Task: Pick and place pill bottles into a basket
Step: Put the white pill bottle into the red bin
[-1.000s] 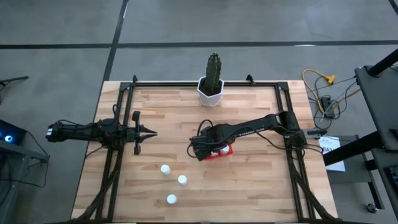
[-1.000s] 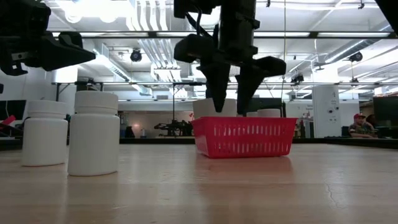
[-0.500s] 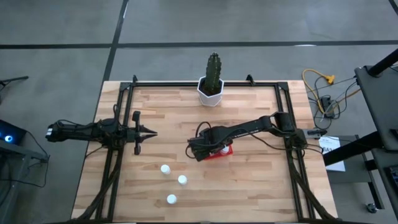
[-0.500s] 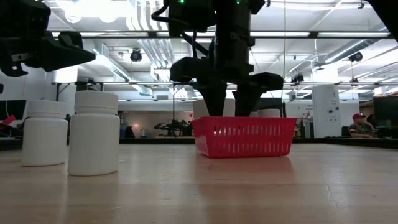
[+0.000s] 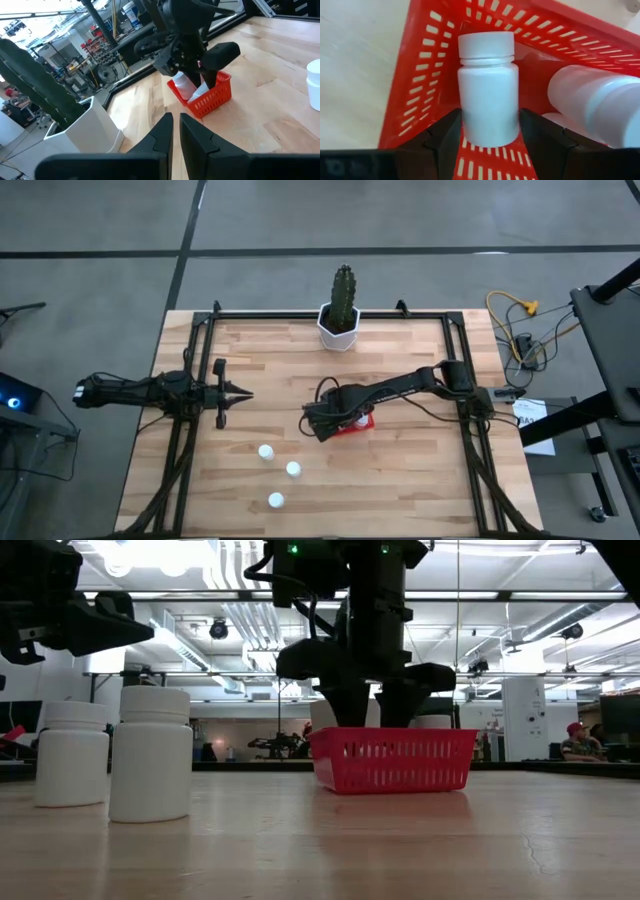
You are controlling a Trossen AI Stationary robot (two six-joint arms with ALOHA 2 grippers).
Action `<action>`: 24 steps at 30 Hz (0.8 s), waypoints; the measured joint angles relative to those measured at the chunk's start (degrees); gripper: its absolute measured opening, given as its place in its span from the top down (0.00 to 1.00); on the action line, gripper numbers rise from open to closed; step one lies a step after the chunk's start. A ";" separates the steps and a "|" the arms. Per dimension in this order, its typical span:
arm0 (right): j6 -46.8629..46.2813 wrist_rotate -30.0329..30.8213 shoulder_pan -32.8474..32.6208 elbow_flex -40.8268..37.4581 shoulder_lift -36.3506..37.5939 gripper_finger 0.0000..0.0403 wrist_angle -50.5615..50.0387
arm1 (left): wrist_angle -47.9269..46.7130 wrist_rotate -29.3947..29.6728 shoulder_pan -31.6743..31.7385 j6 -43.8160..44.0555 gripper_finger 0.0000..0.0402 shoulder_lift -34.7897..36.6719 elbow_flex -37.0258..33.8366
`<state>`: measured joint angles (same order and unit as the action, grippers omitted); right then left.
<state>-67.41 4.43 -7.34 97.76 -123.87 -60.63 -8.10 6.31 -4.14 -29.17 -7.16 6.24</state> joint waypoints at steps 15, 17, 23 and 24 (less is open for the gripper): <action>5.19 -0.22 0.12 -1.63 0.00 0.67 2.85 | 0.04 0.00 0.00 -0.04 0.96 0.04 0.00; 5.89 -0.29 0.12 -1.63 0.00 0.72 2.92 | 0.05 0.00 0.00 -0.05 0.96 0.06 0.00; 7.60 -0.42 0.12 -1.63 0.00 0.76 3.05 | 0.04 0.00 0.00 -0.05 0.96 0.04 0.00; 7.86 -0.44 0.12 -1.63 0.02 0.77 3.07 | 0.04 0.00 0.00 -0.05 0.96 0.04 0.00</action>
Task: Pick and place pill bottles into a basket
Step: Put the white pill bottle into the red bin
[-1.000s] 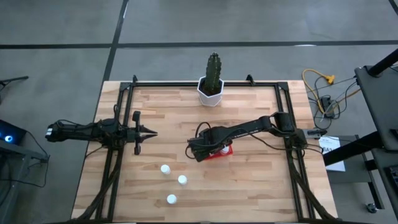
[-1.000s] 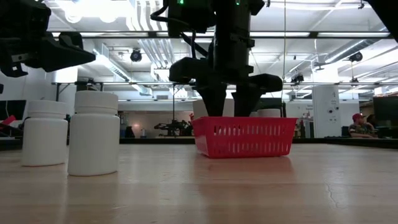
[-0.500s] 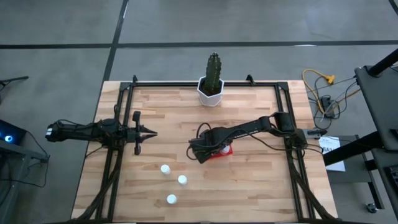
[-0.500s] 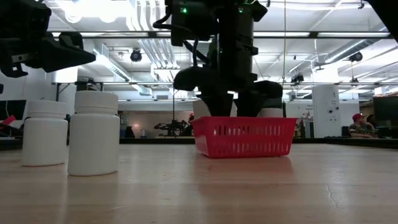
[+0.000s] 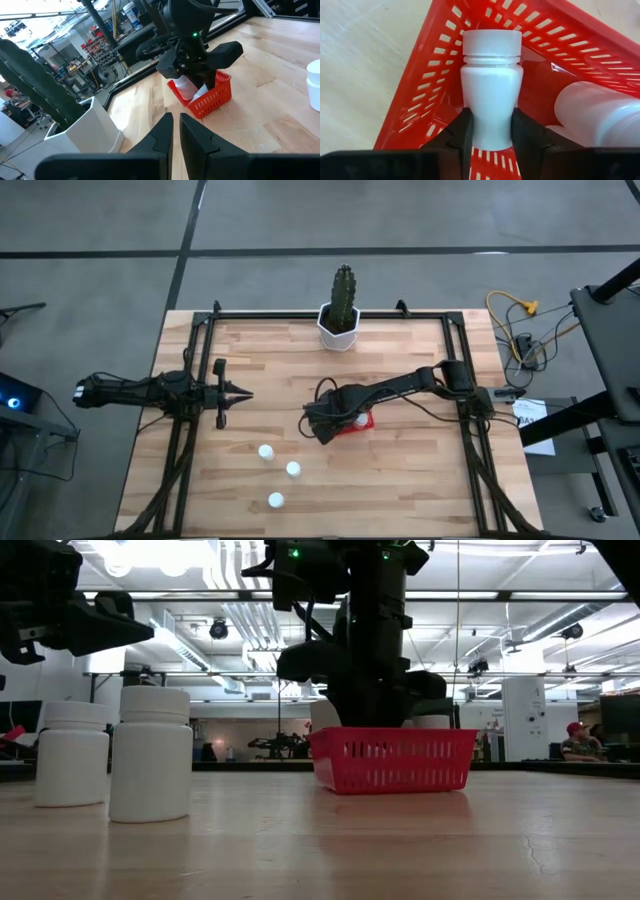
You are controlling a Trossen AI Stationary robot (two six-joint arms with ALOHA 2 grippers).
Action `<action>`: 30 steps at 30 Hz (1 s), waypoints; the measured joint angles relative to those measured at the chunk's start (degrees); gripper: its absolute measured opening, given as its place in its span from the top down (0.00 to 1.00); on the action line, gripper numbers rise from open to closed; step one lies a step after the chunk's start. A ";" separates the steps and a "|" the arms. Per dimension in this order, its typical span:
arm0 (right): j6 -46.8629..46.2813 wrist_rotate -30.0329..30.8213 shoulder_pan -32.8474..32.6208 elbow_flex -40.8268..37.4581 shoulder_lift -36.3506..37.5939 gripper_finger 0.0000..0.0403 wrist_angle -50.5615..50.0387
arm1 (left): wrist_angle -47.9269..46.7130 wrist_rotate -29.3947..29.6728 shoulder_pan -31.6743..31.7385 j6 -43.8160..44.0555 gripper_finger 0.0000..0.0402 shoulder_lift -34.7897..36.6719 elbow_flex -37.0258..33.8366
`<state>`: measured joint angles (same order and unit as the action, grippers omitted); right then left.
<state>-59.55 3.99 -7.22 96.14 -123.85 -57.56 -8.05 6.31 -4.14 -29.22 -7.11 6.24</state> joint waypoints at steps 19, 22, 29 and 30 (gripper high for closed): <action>3.21 0.52 0.00 3.91 0.05 0.79 -2.94 | 0.00 0.00 0.00 0.00 0.96 0.00 0.00; 3.23 0.52 0.00 3.91 0.17 0.79 -4.67 | 0.02 0.00 0.00 0.00 0.96 0.00 0.00; 3.39 0.71 0.00 3.93 2.61 0.85 -6.70 | 0.02 0.00 0.00 0.00 0.96 0.01 0.00; 3.47 0.74 0.00 3.94 2.99 0.86 -6.61 | 0.00 0.00 0.00 0.00 0.96 0.02 0.00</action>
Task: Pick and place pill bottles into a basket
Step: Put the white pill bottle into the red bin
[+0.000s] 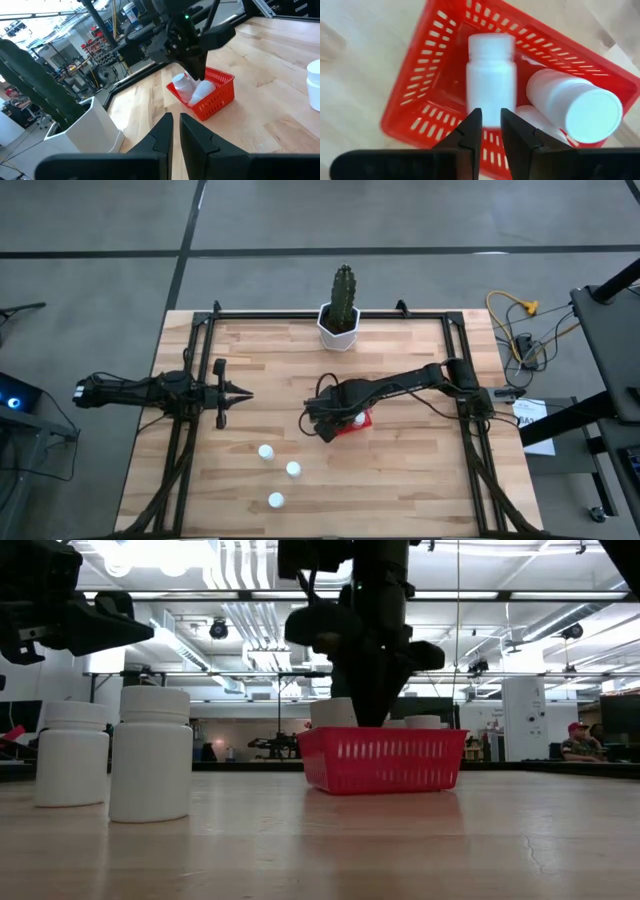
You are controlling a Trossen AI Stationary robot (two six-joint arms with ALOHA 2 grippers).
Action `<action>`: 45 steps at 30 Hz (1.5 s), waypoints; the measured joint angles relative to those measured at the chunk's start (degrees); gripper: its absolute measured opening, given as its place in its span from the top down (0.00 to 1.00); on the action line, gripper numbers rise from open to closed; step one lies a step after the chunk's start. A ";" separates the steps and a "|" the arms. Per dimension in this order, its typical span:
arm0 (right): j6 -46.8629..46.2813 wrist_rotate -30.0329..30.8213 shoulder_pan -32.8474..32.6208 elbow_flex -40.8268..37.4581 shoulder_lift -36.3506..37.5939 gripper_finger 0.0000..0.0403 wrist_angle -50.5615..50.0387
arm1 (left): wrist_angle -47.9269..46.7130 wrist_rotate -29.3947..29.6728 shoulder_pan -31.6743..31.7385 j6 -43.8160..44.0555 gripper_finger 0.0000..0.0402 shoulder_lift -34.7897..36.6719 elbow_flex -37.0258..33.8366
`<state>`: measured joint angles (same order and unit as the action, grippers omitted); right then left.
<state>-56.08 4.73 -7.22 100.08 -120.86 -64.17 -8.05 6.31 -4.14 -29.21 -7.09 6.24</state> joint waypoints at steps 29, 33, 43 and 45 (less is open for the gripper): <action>1.84 -3.34 -0.04 0.02 -1.84 0.71 9.52 | 0.02 0.00 0.00 0.01 0.96 0.00 0.00; 1.42 -3.37 0.00 0.02 -1.96 0.64 9.55 | 0.04 0.00 0.00 0.01 0.96 0.00 0.00; 0.62 -3.32 0.00 0.02 -2.40 0.53 9.49 | 0.04 0.00 0.00 0.01 0.96 -0.02 0.00; 0.67 -3.32 0.01 0.02 -2.82 0.52 9.14 | 0.02 0.00 0.00 0.01 0.96 0.00 0.00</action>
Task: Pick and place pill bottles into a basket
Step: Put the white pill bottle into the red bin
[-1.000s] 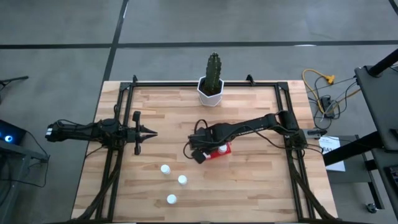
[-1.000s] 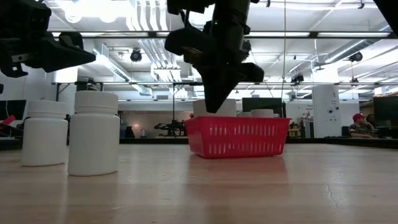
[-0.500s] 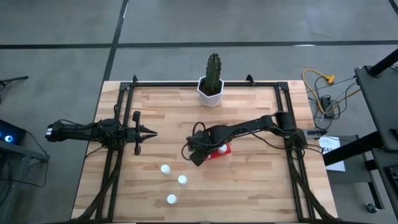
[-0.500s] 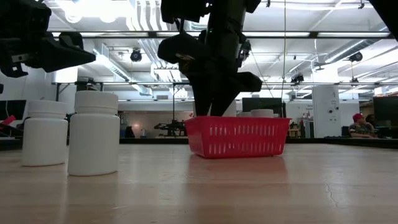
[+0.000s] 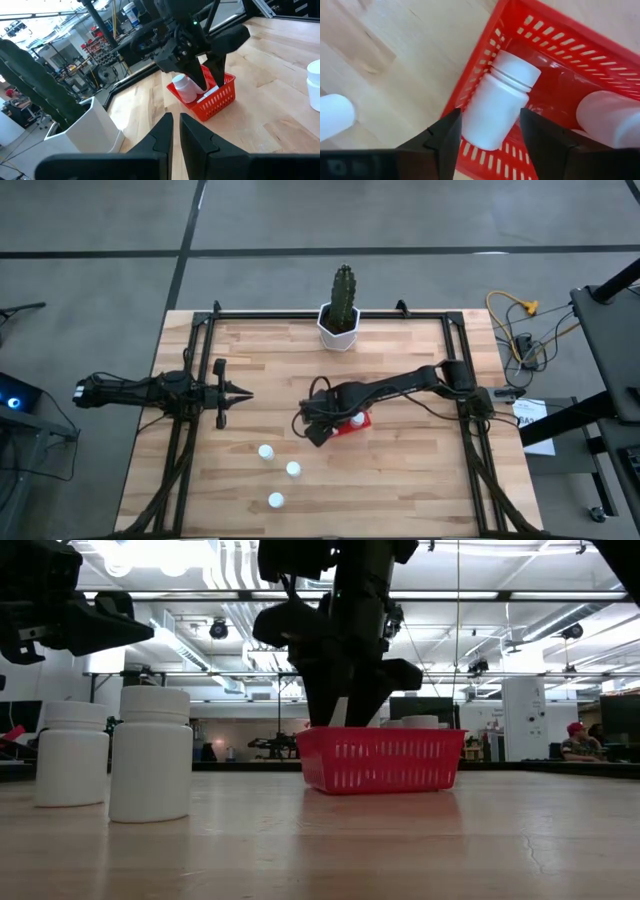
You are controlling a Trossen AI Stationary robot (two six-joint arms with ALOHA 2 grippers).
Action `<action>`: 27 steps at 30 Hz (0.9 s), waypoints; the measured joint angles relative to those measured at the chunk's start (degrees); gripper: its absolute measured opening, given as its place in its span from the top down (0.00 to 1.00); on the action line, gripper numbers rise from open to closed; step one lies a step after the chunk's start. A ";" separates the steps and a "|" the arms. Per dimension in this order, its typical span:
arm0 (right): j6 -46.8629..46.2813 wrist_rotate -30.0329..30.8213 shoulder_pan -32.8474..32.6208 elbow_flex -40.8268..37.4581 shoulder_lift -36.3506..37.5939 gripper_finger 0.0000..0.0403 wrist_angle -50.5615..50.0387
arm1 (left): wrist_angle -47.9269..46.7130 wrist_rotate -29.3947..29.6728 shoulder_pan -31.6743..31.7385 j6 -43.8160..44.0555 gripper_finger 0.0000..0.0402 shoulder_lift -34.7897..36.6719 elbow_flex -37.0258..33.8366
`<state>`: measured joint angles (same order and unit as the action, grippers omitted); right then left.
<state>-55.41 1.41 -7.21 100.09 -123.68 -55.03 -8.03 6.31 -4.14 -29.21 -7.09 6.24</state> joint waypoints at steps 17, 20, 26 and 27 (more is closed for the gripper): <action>1.33 -0.54 0.56 0.23 -3.91 0.52 0.20 | 0.00 0.00 0.00 -0.01 0.96 0.00 0.00; 1.77 -1.28 0.58 0.24 -4.32 0.52 0.18 | 0.00 0.00 0.00 0.02 0.96 0.00 0.00; 2.39 -1.27 0.56 0.13 -4.56 0.53 0.11 | 0.00 0.00 0.00 0.02 0.96 0.00 0.00; 2.79 -1.29 0.56 0.13 -4.56 0.54 0.07 | 0.00 0.00 0.00 0.02 0.96 0.00 0.00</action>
<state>-52.62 0.12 -6.66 100.22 -128.25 -54.96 -8.03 6.31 -4.14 -29.19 -7.09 6.24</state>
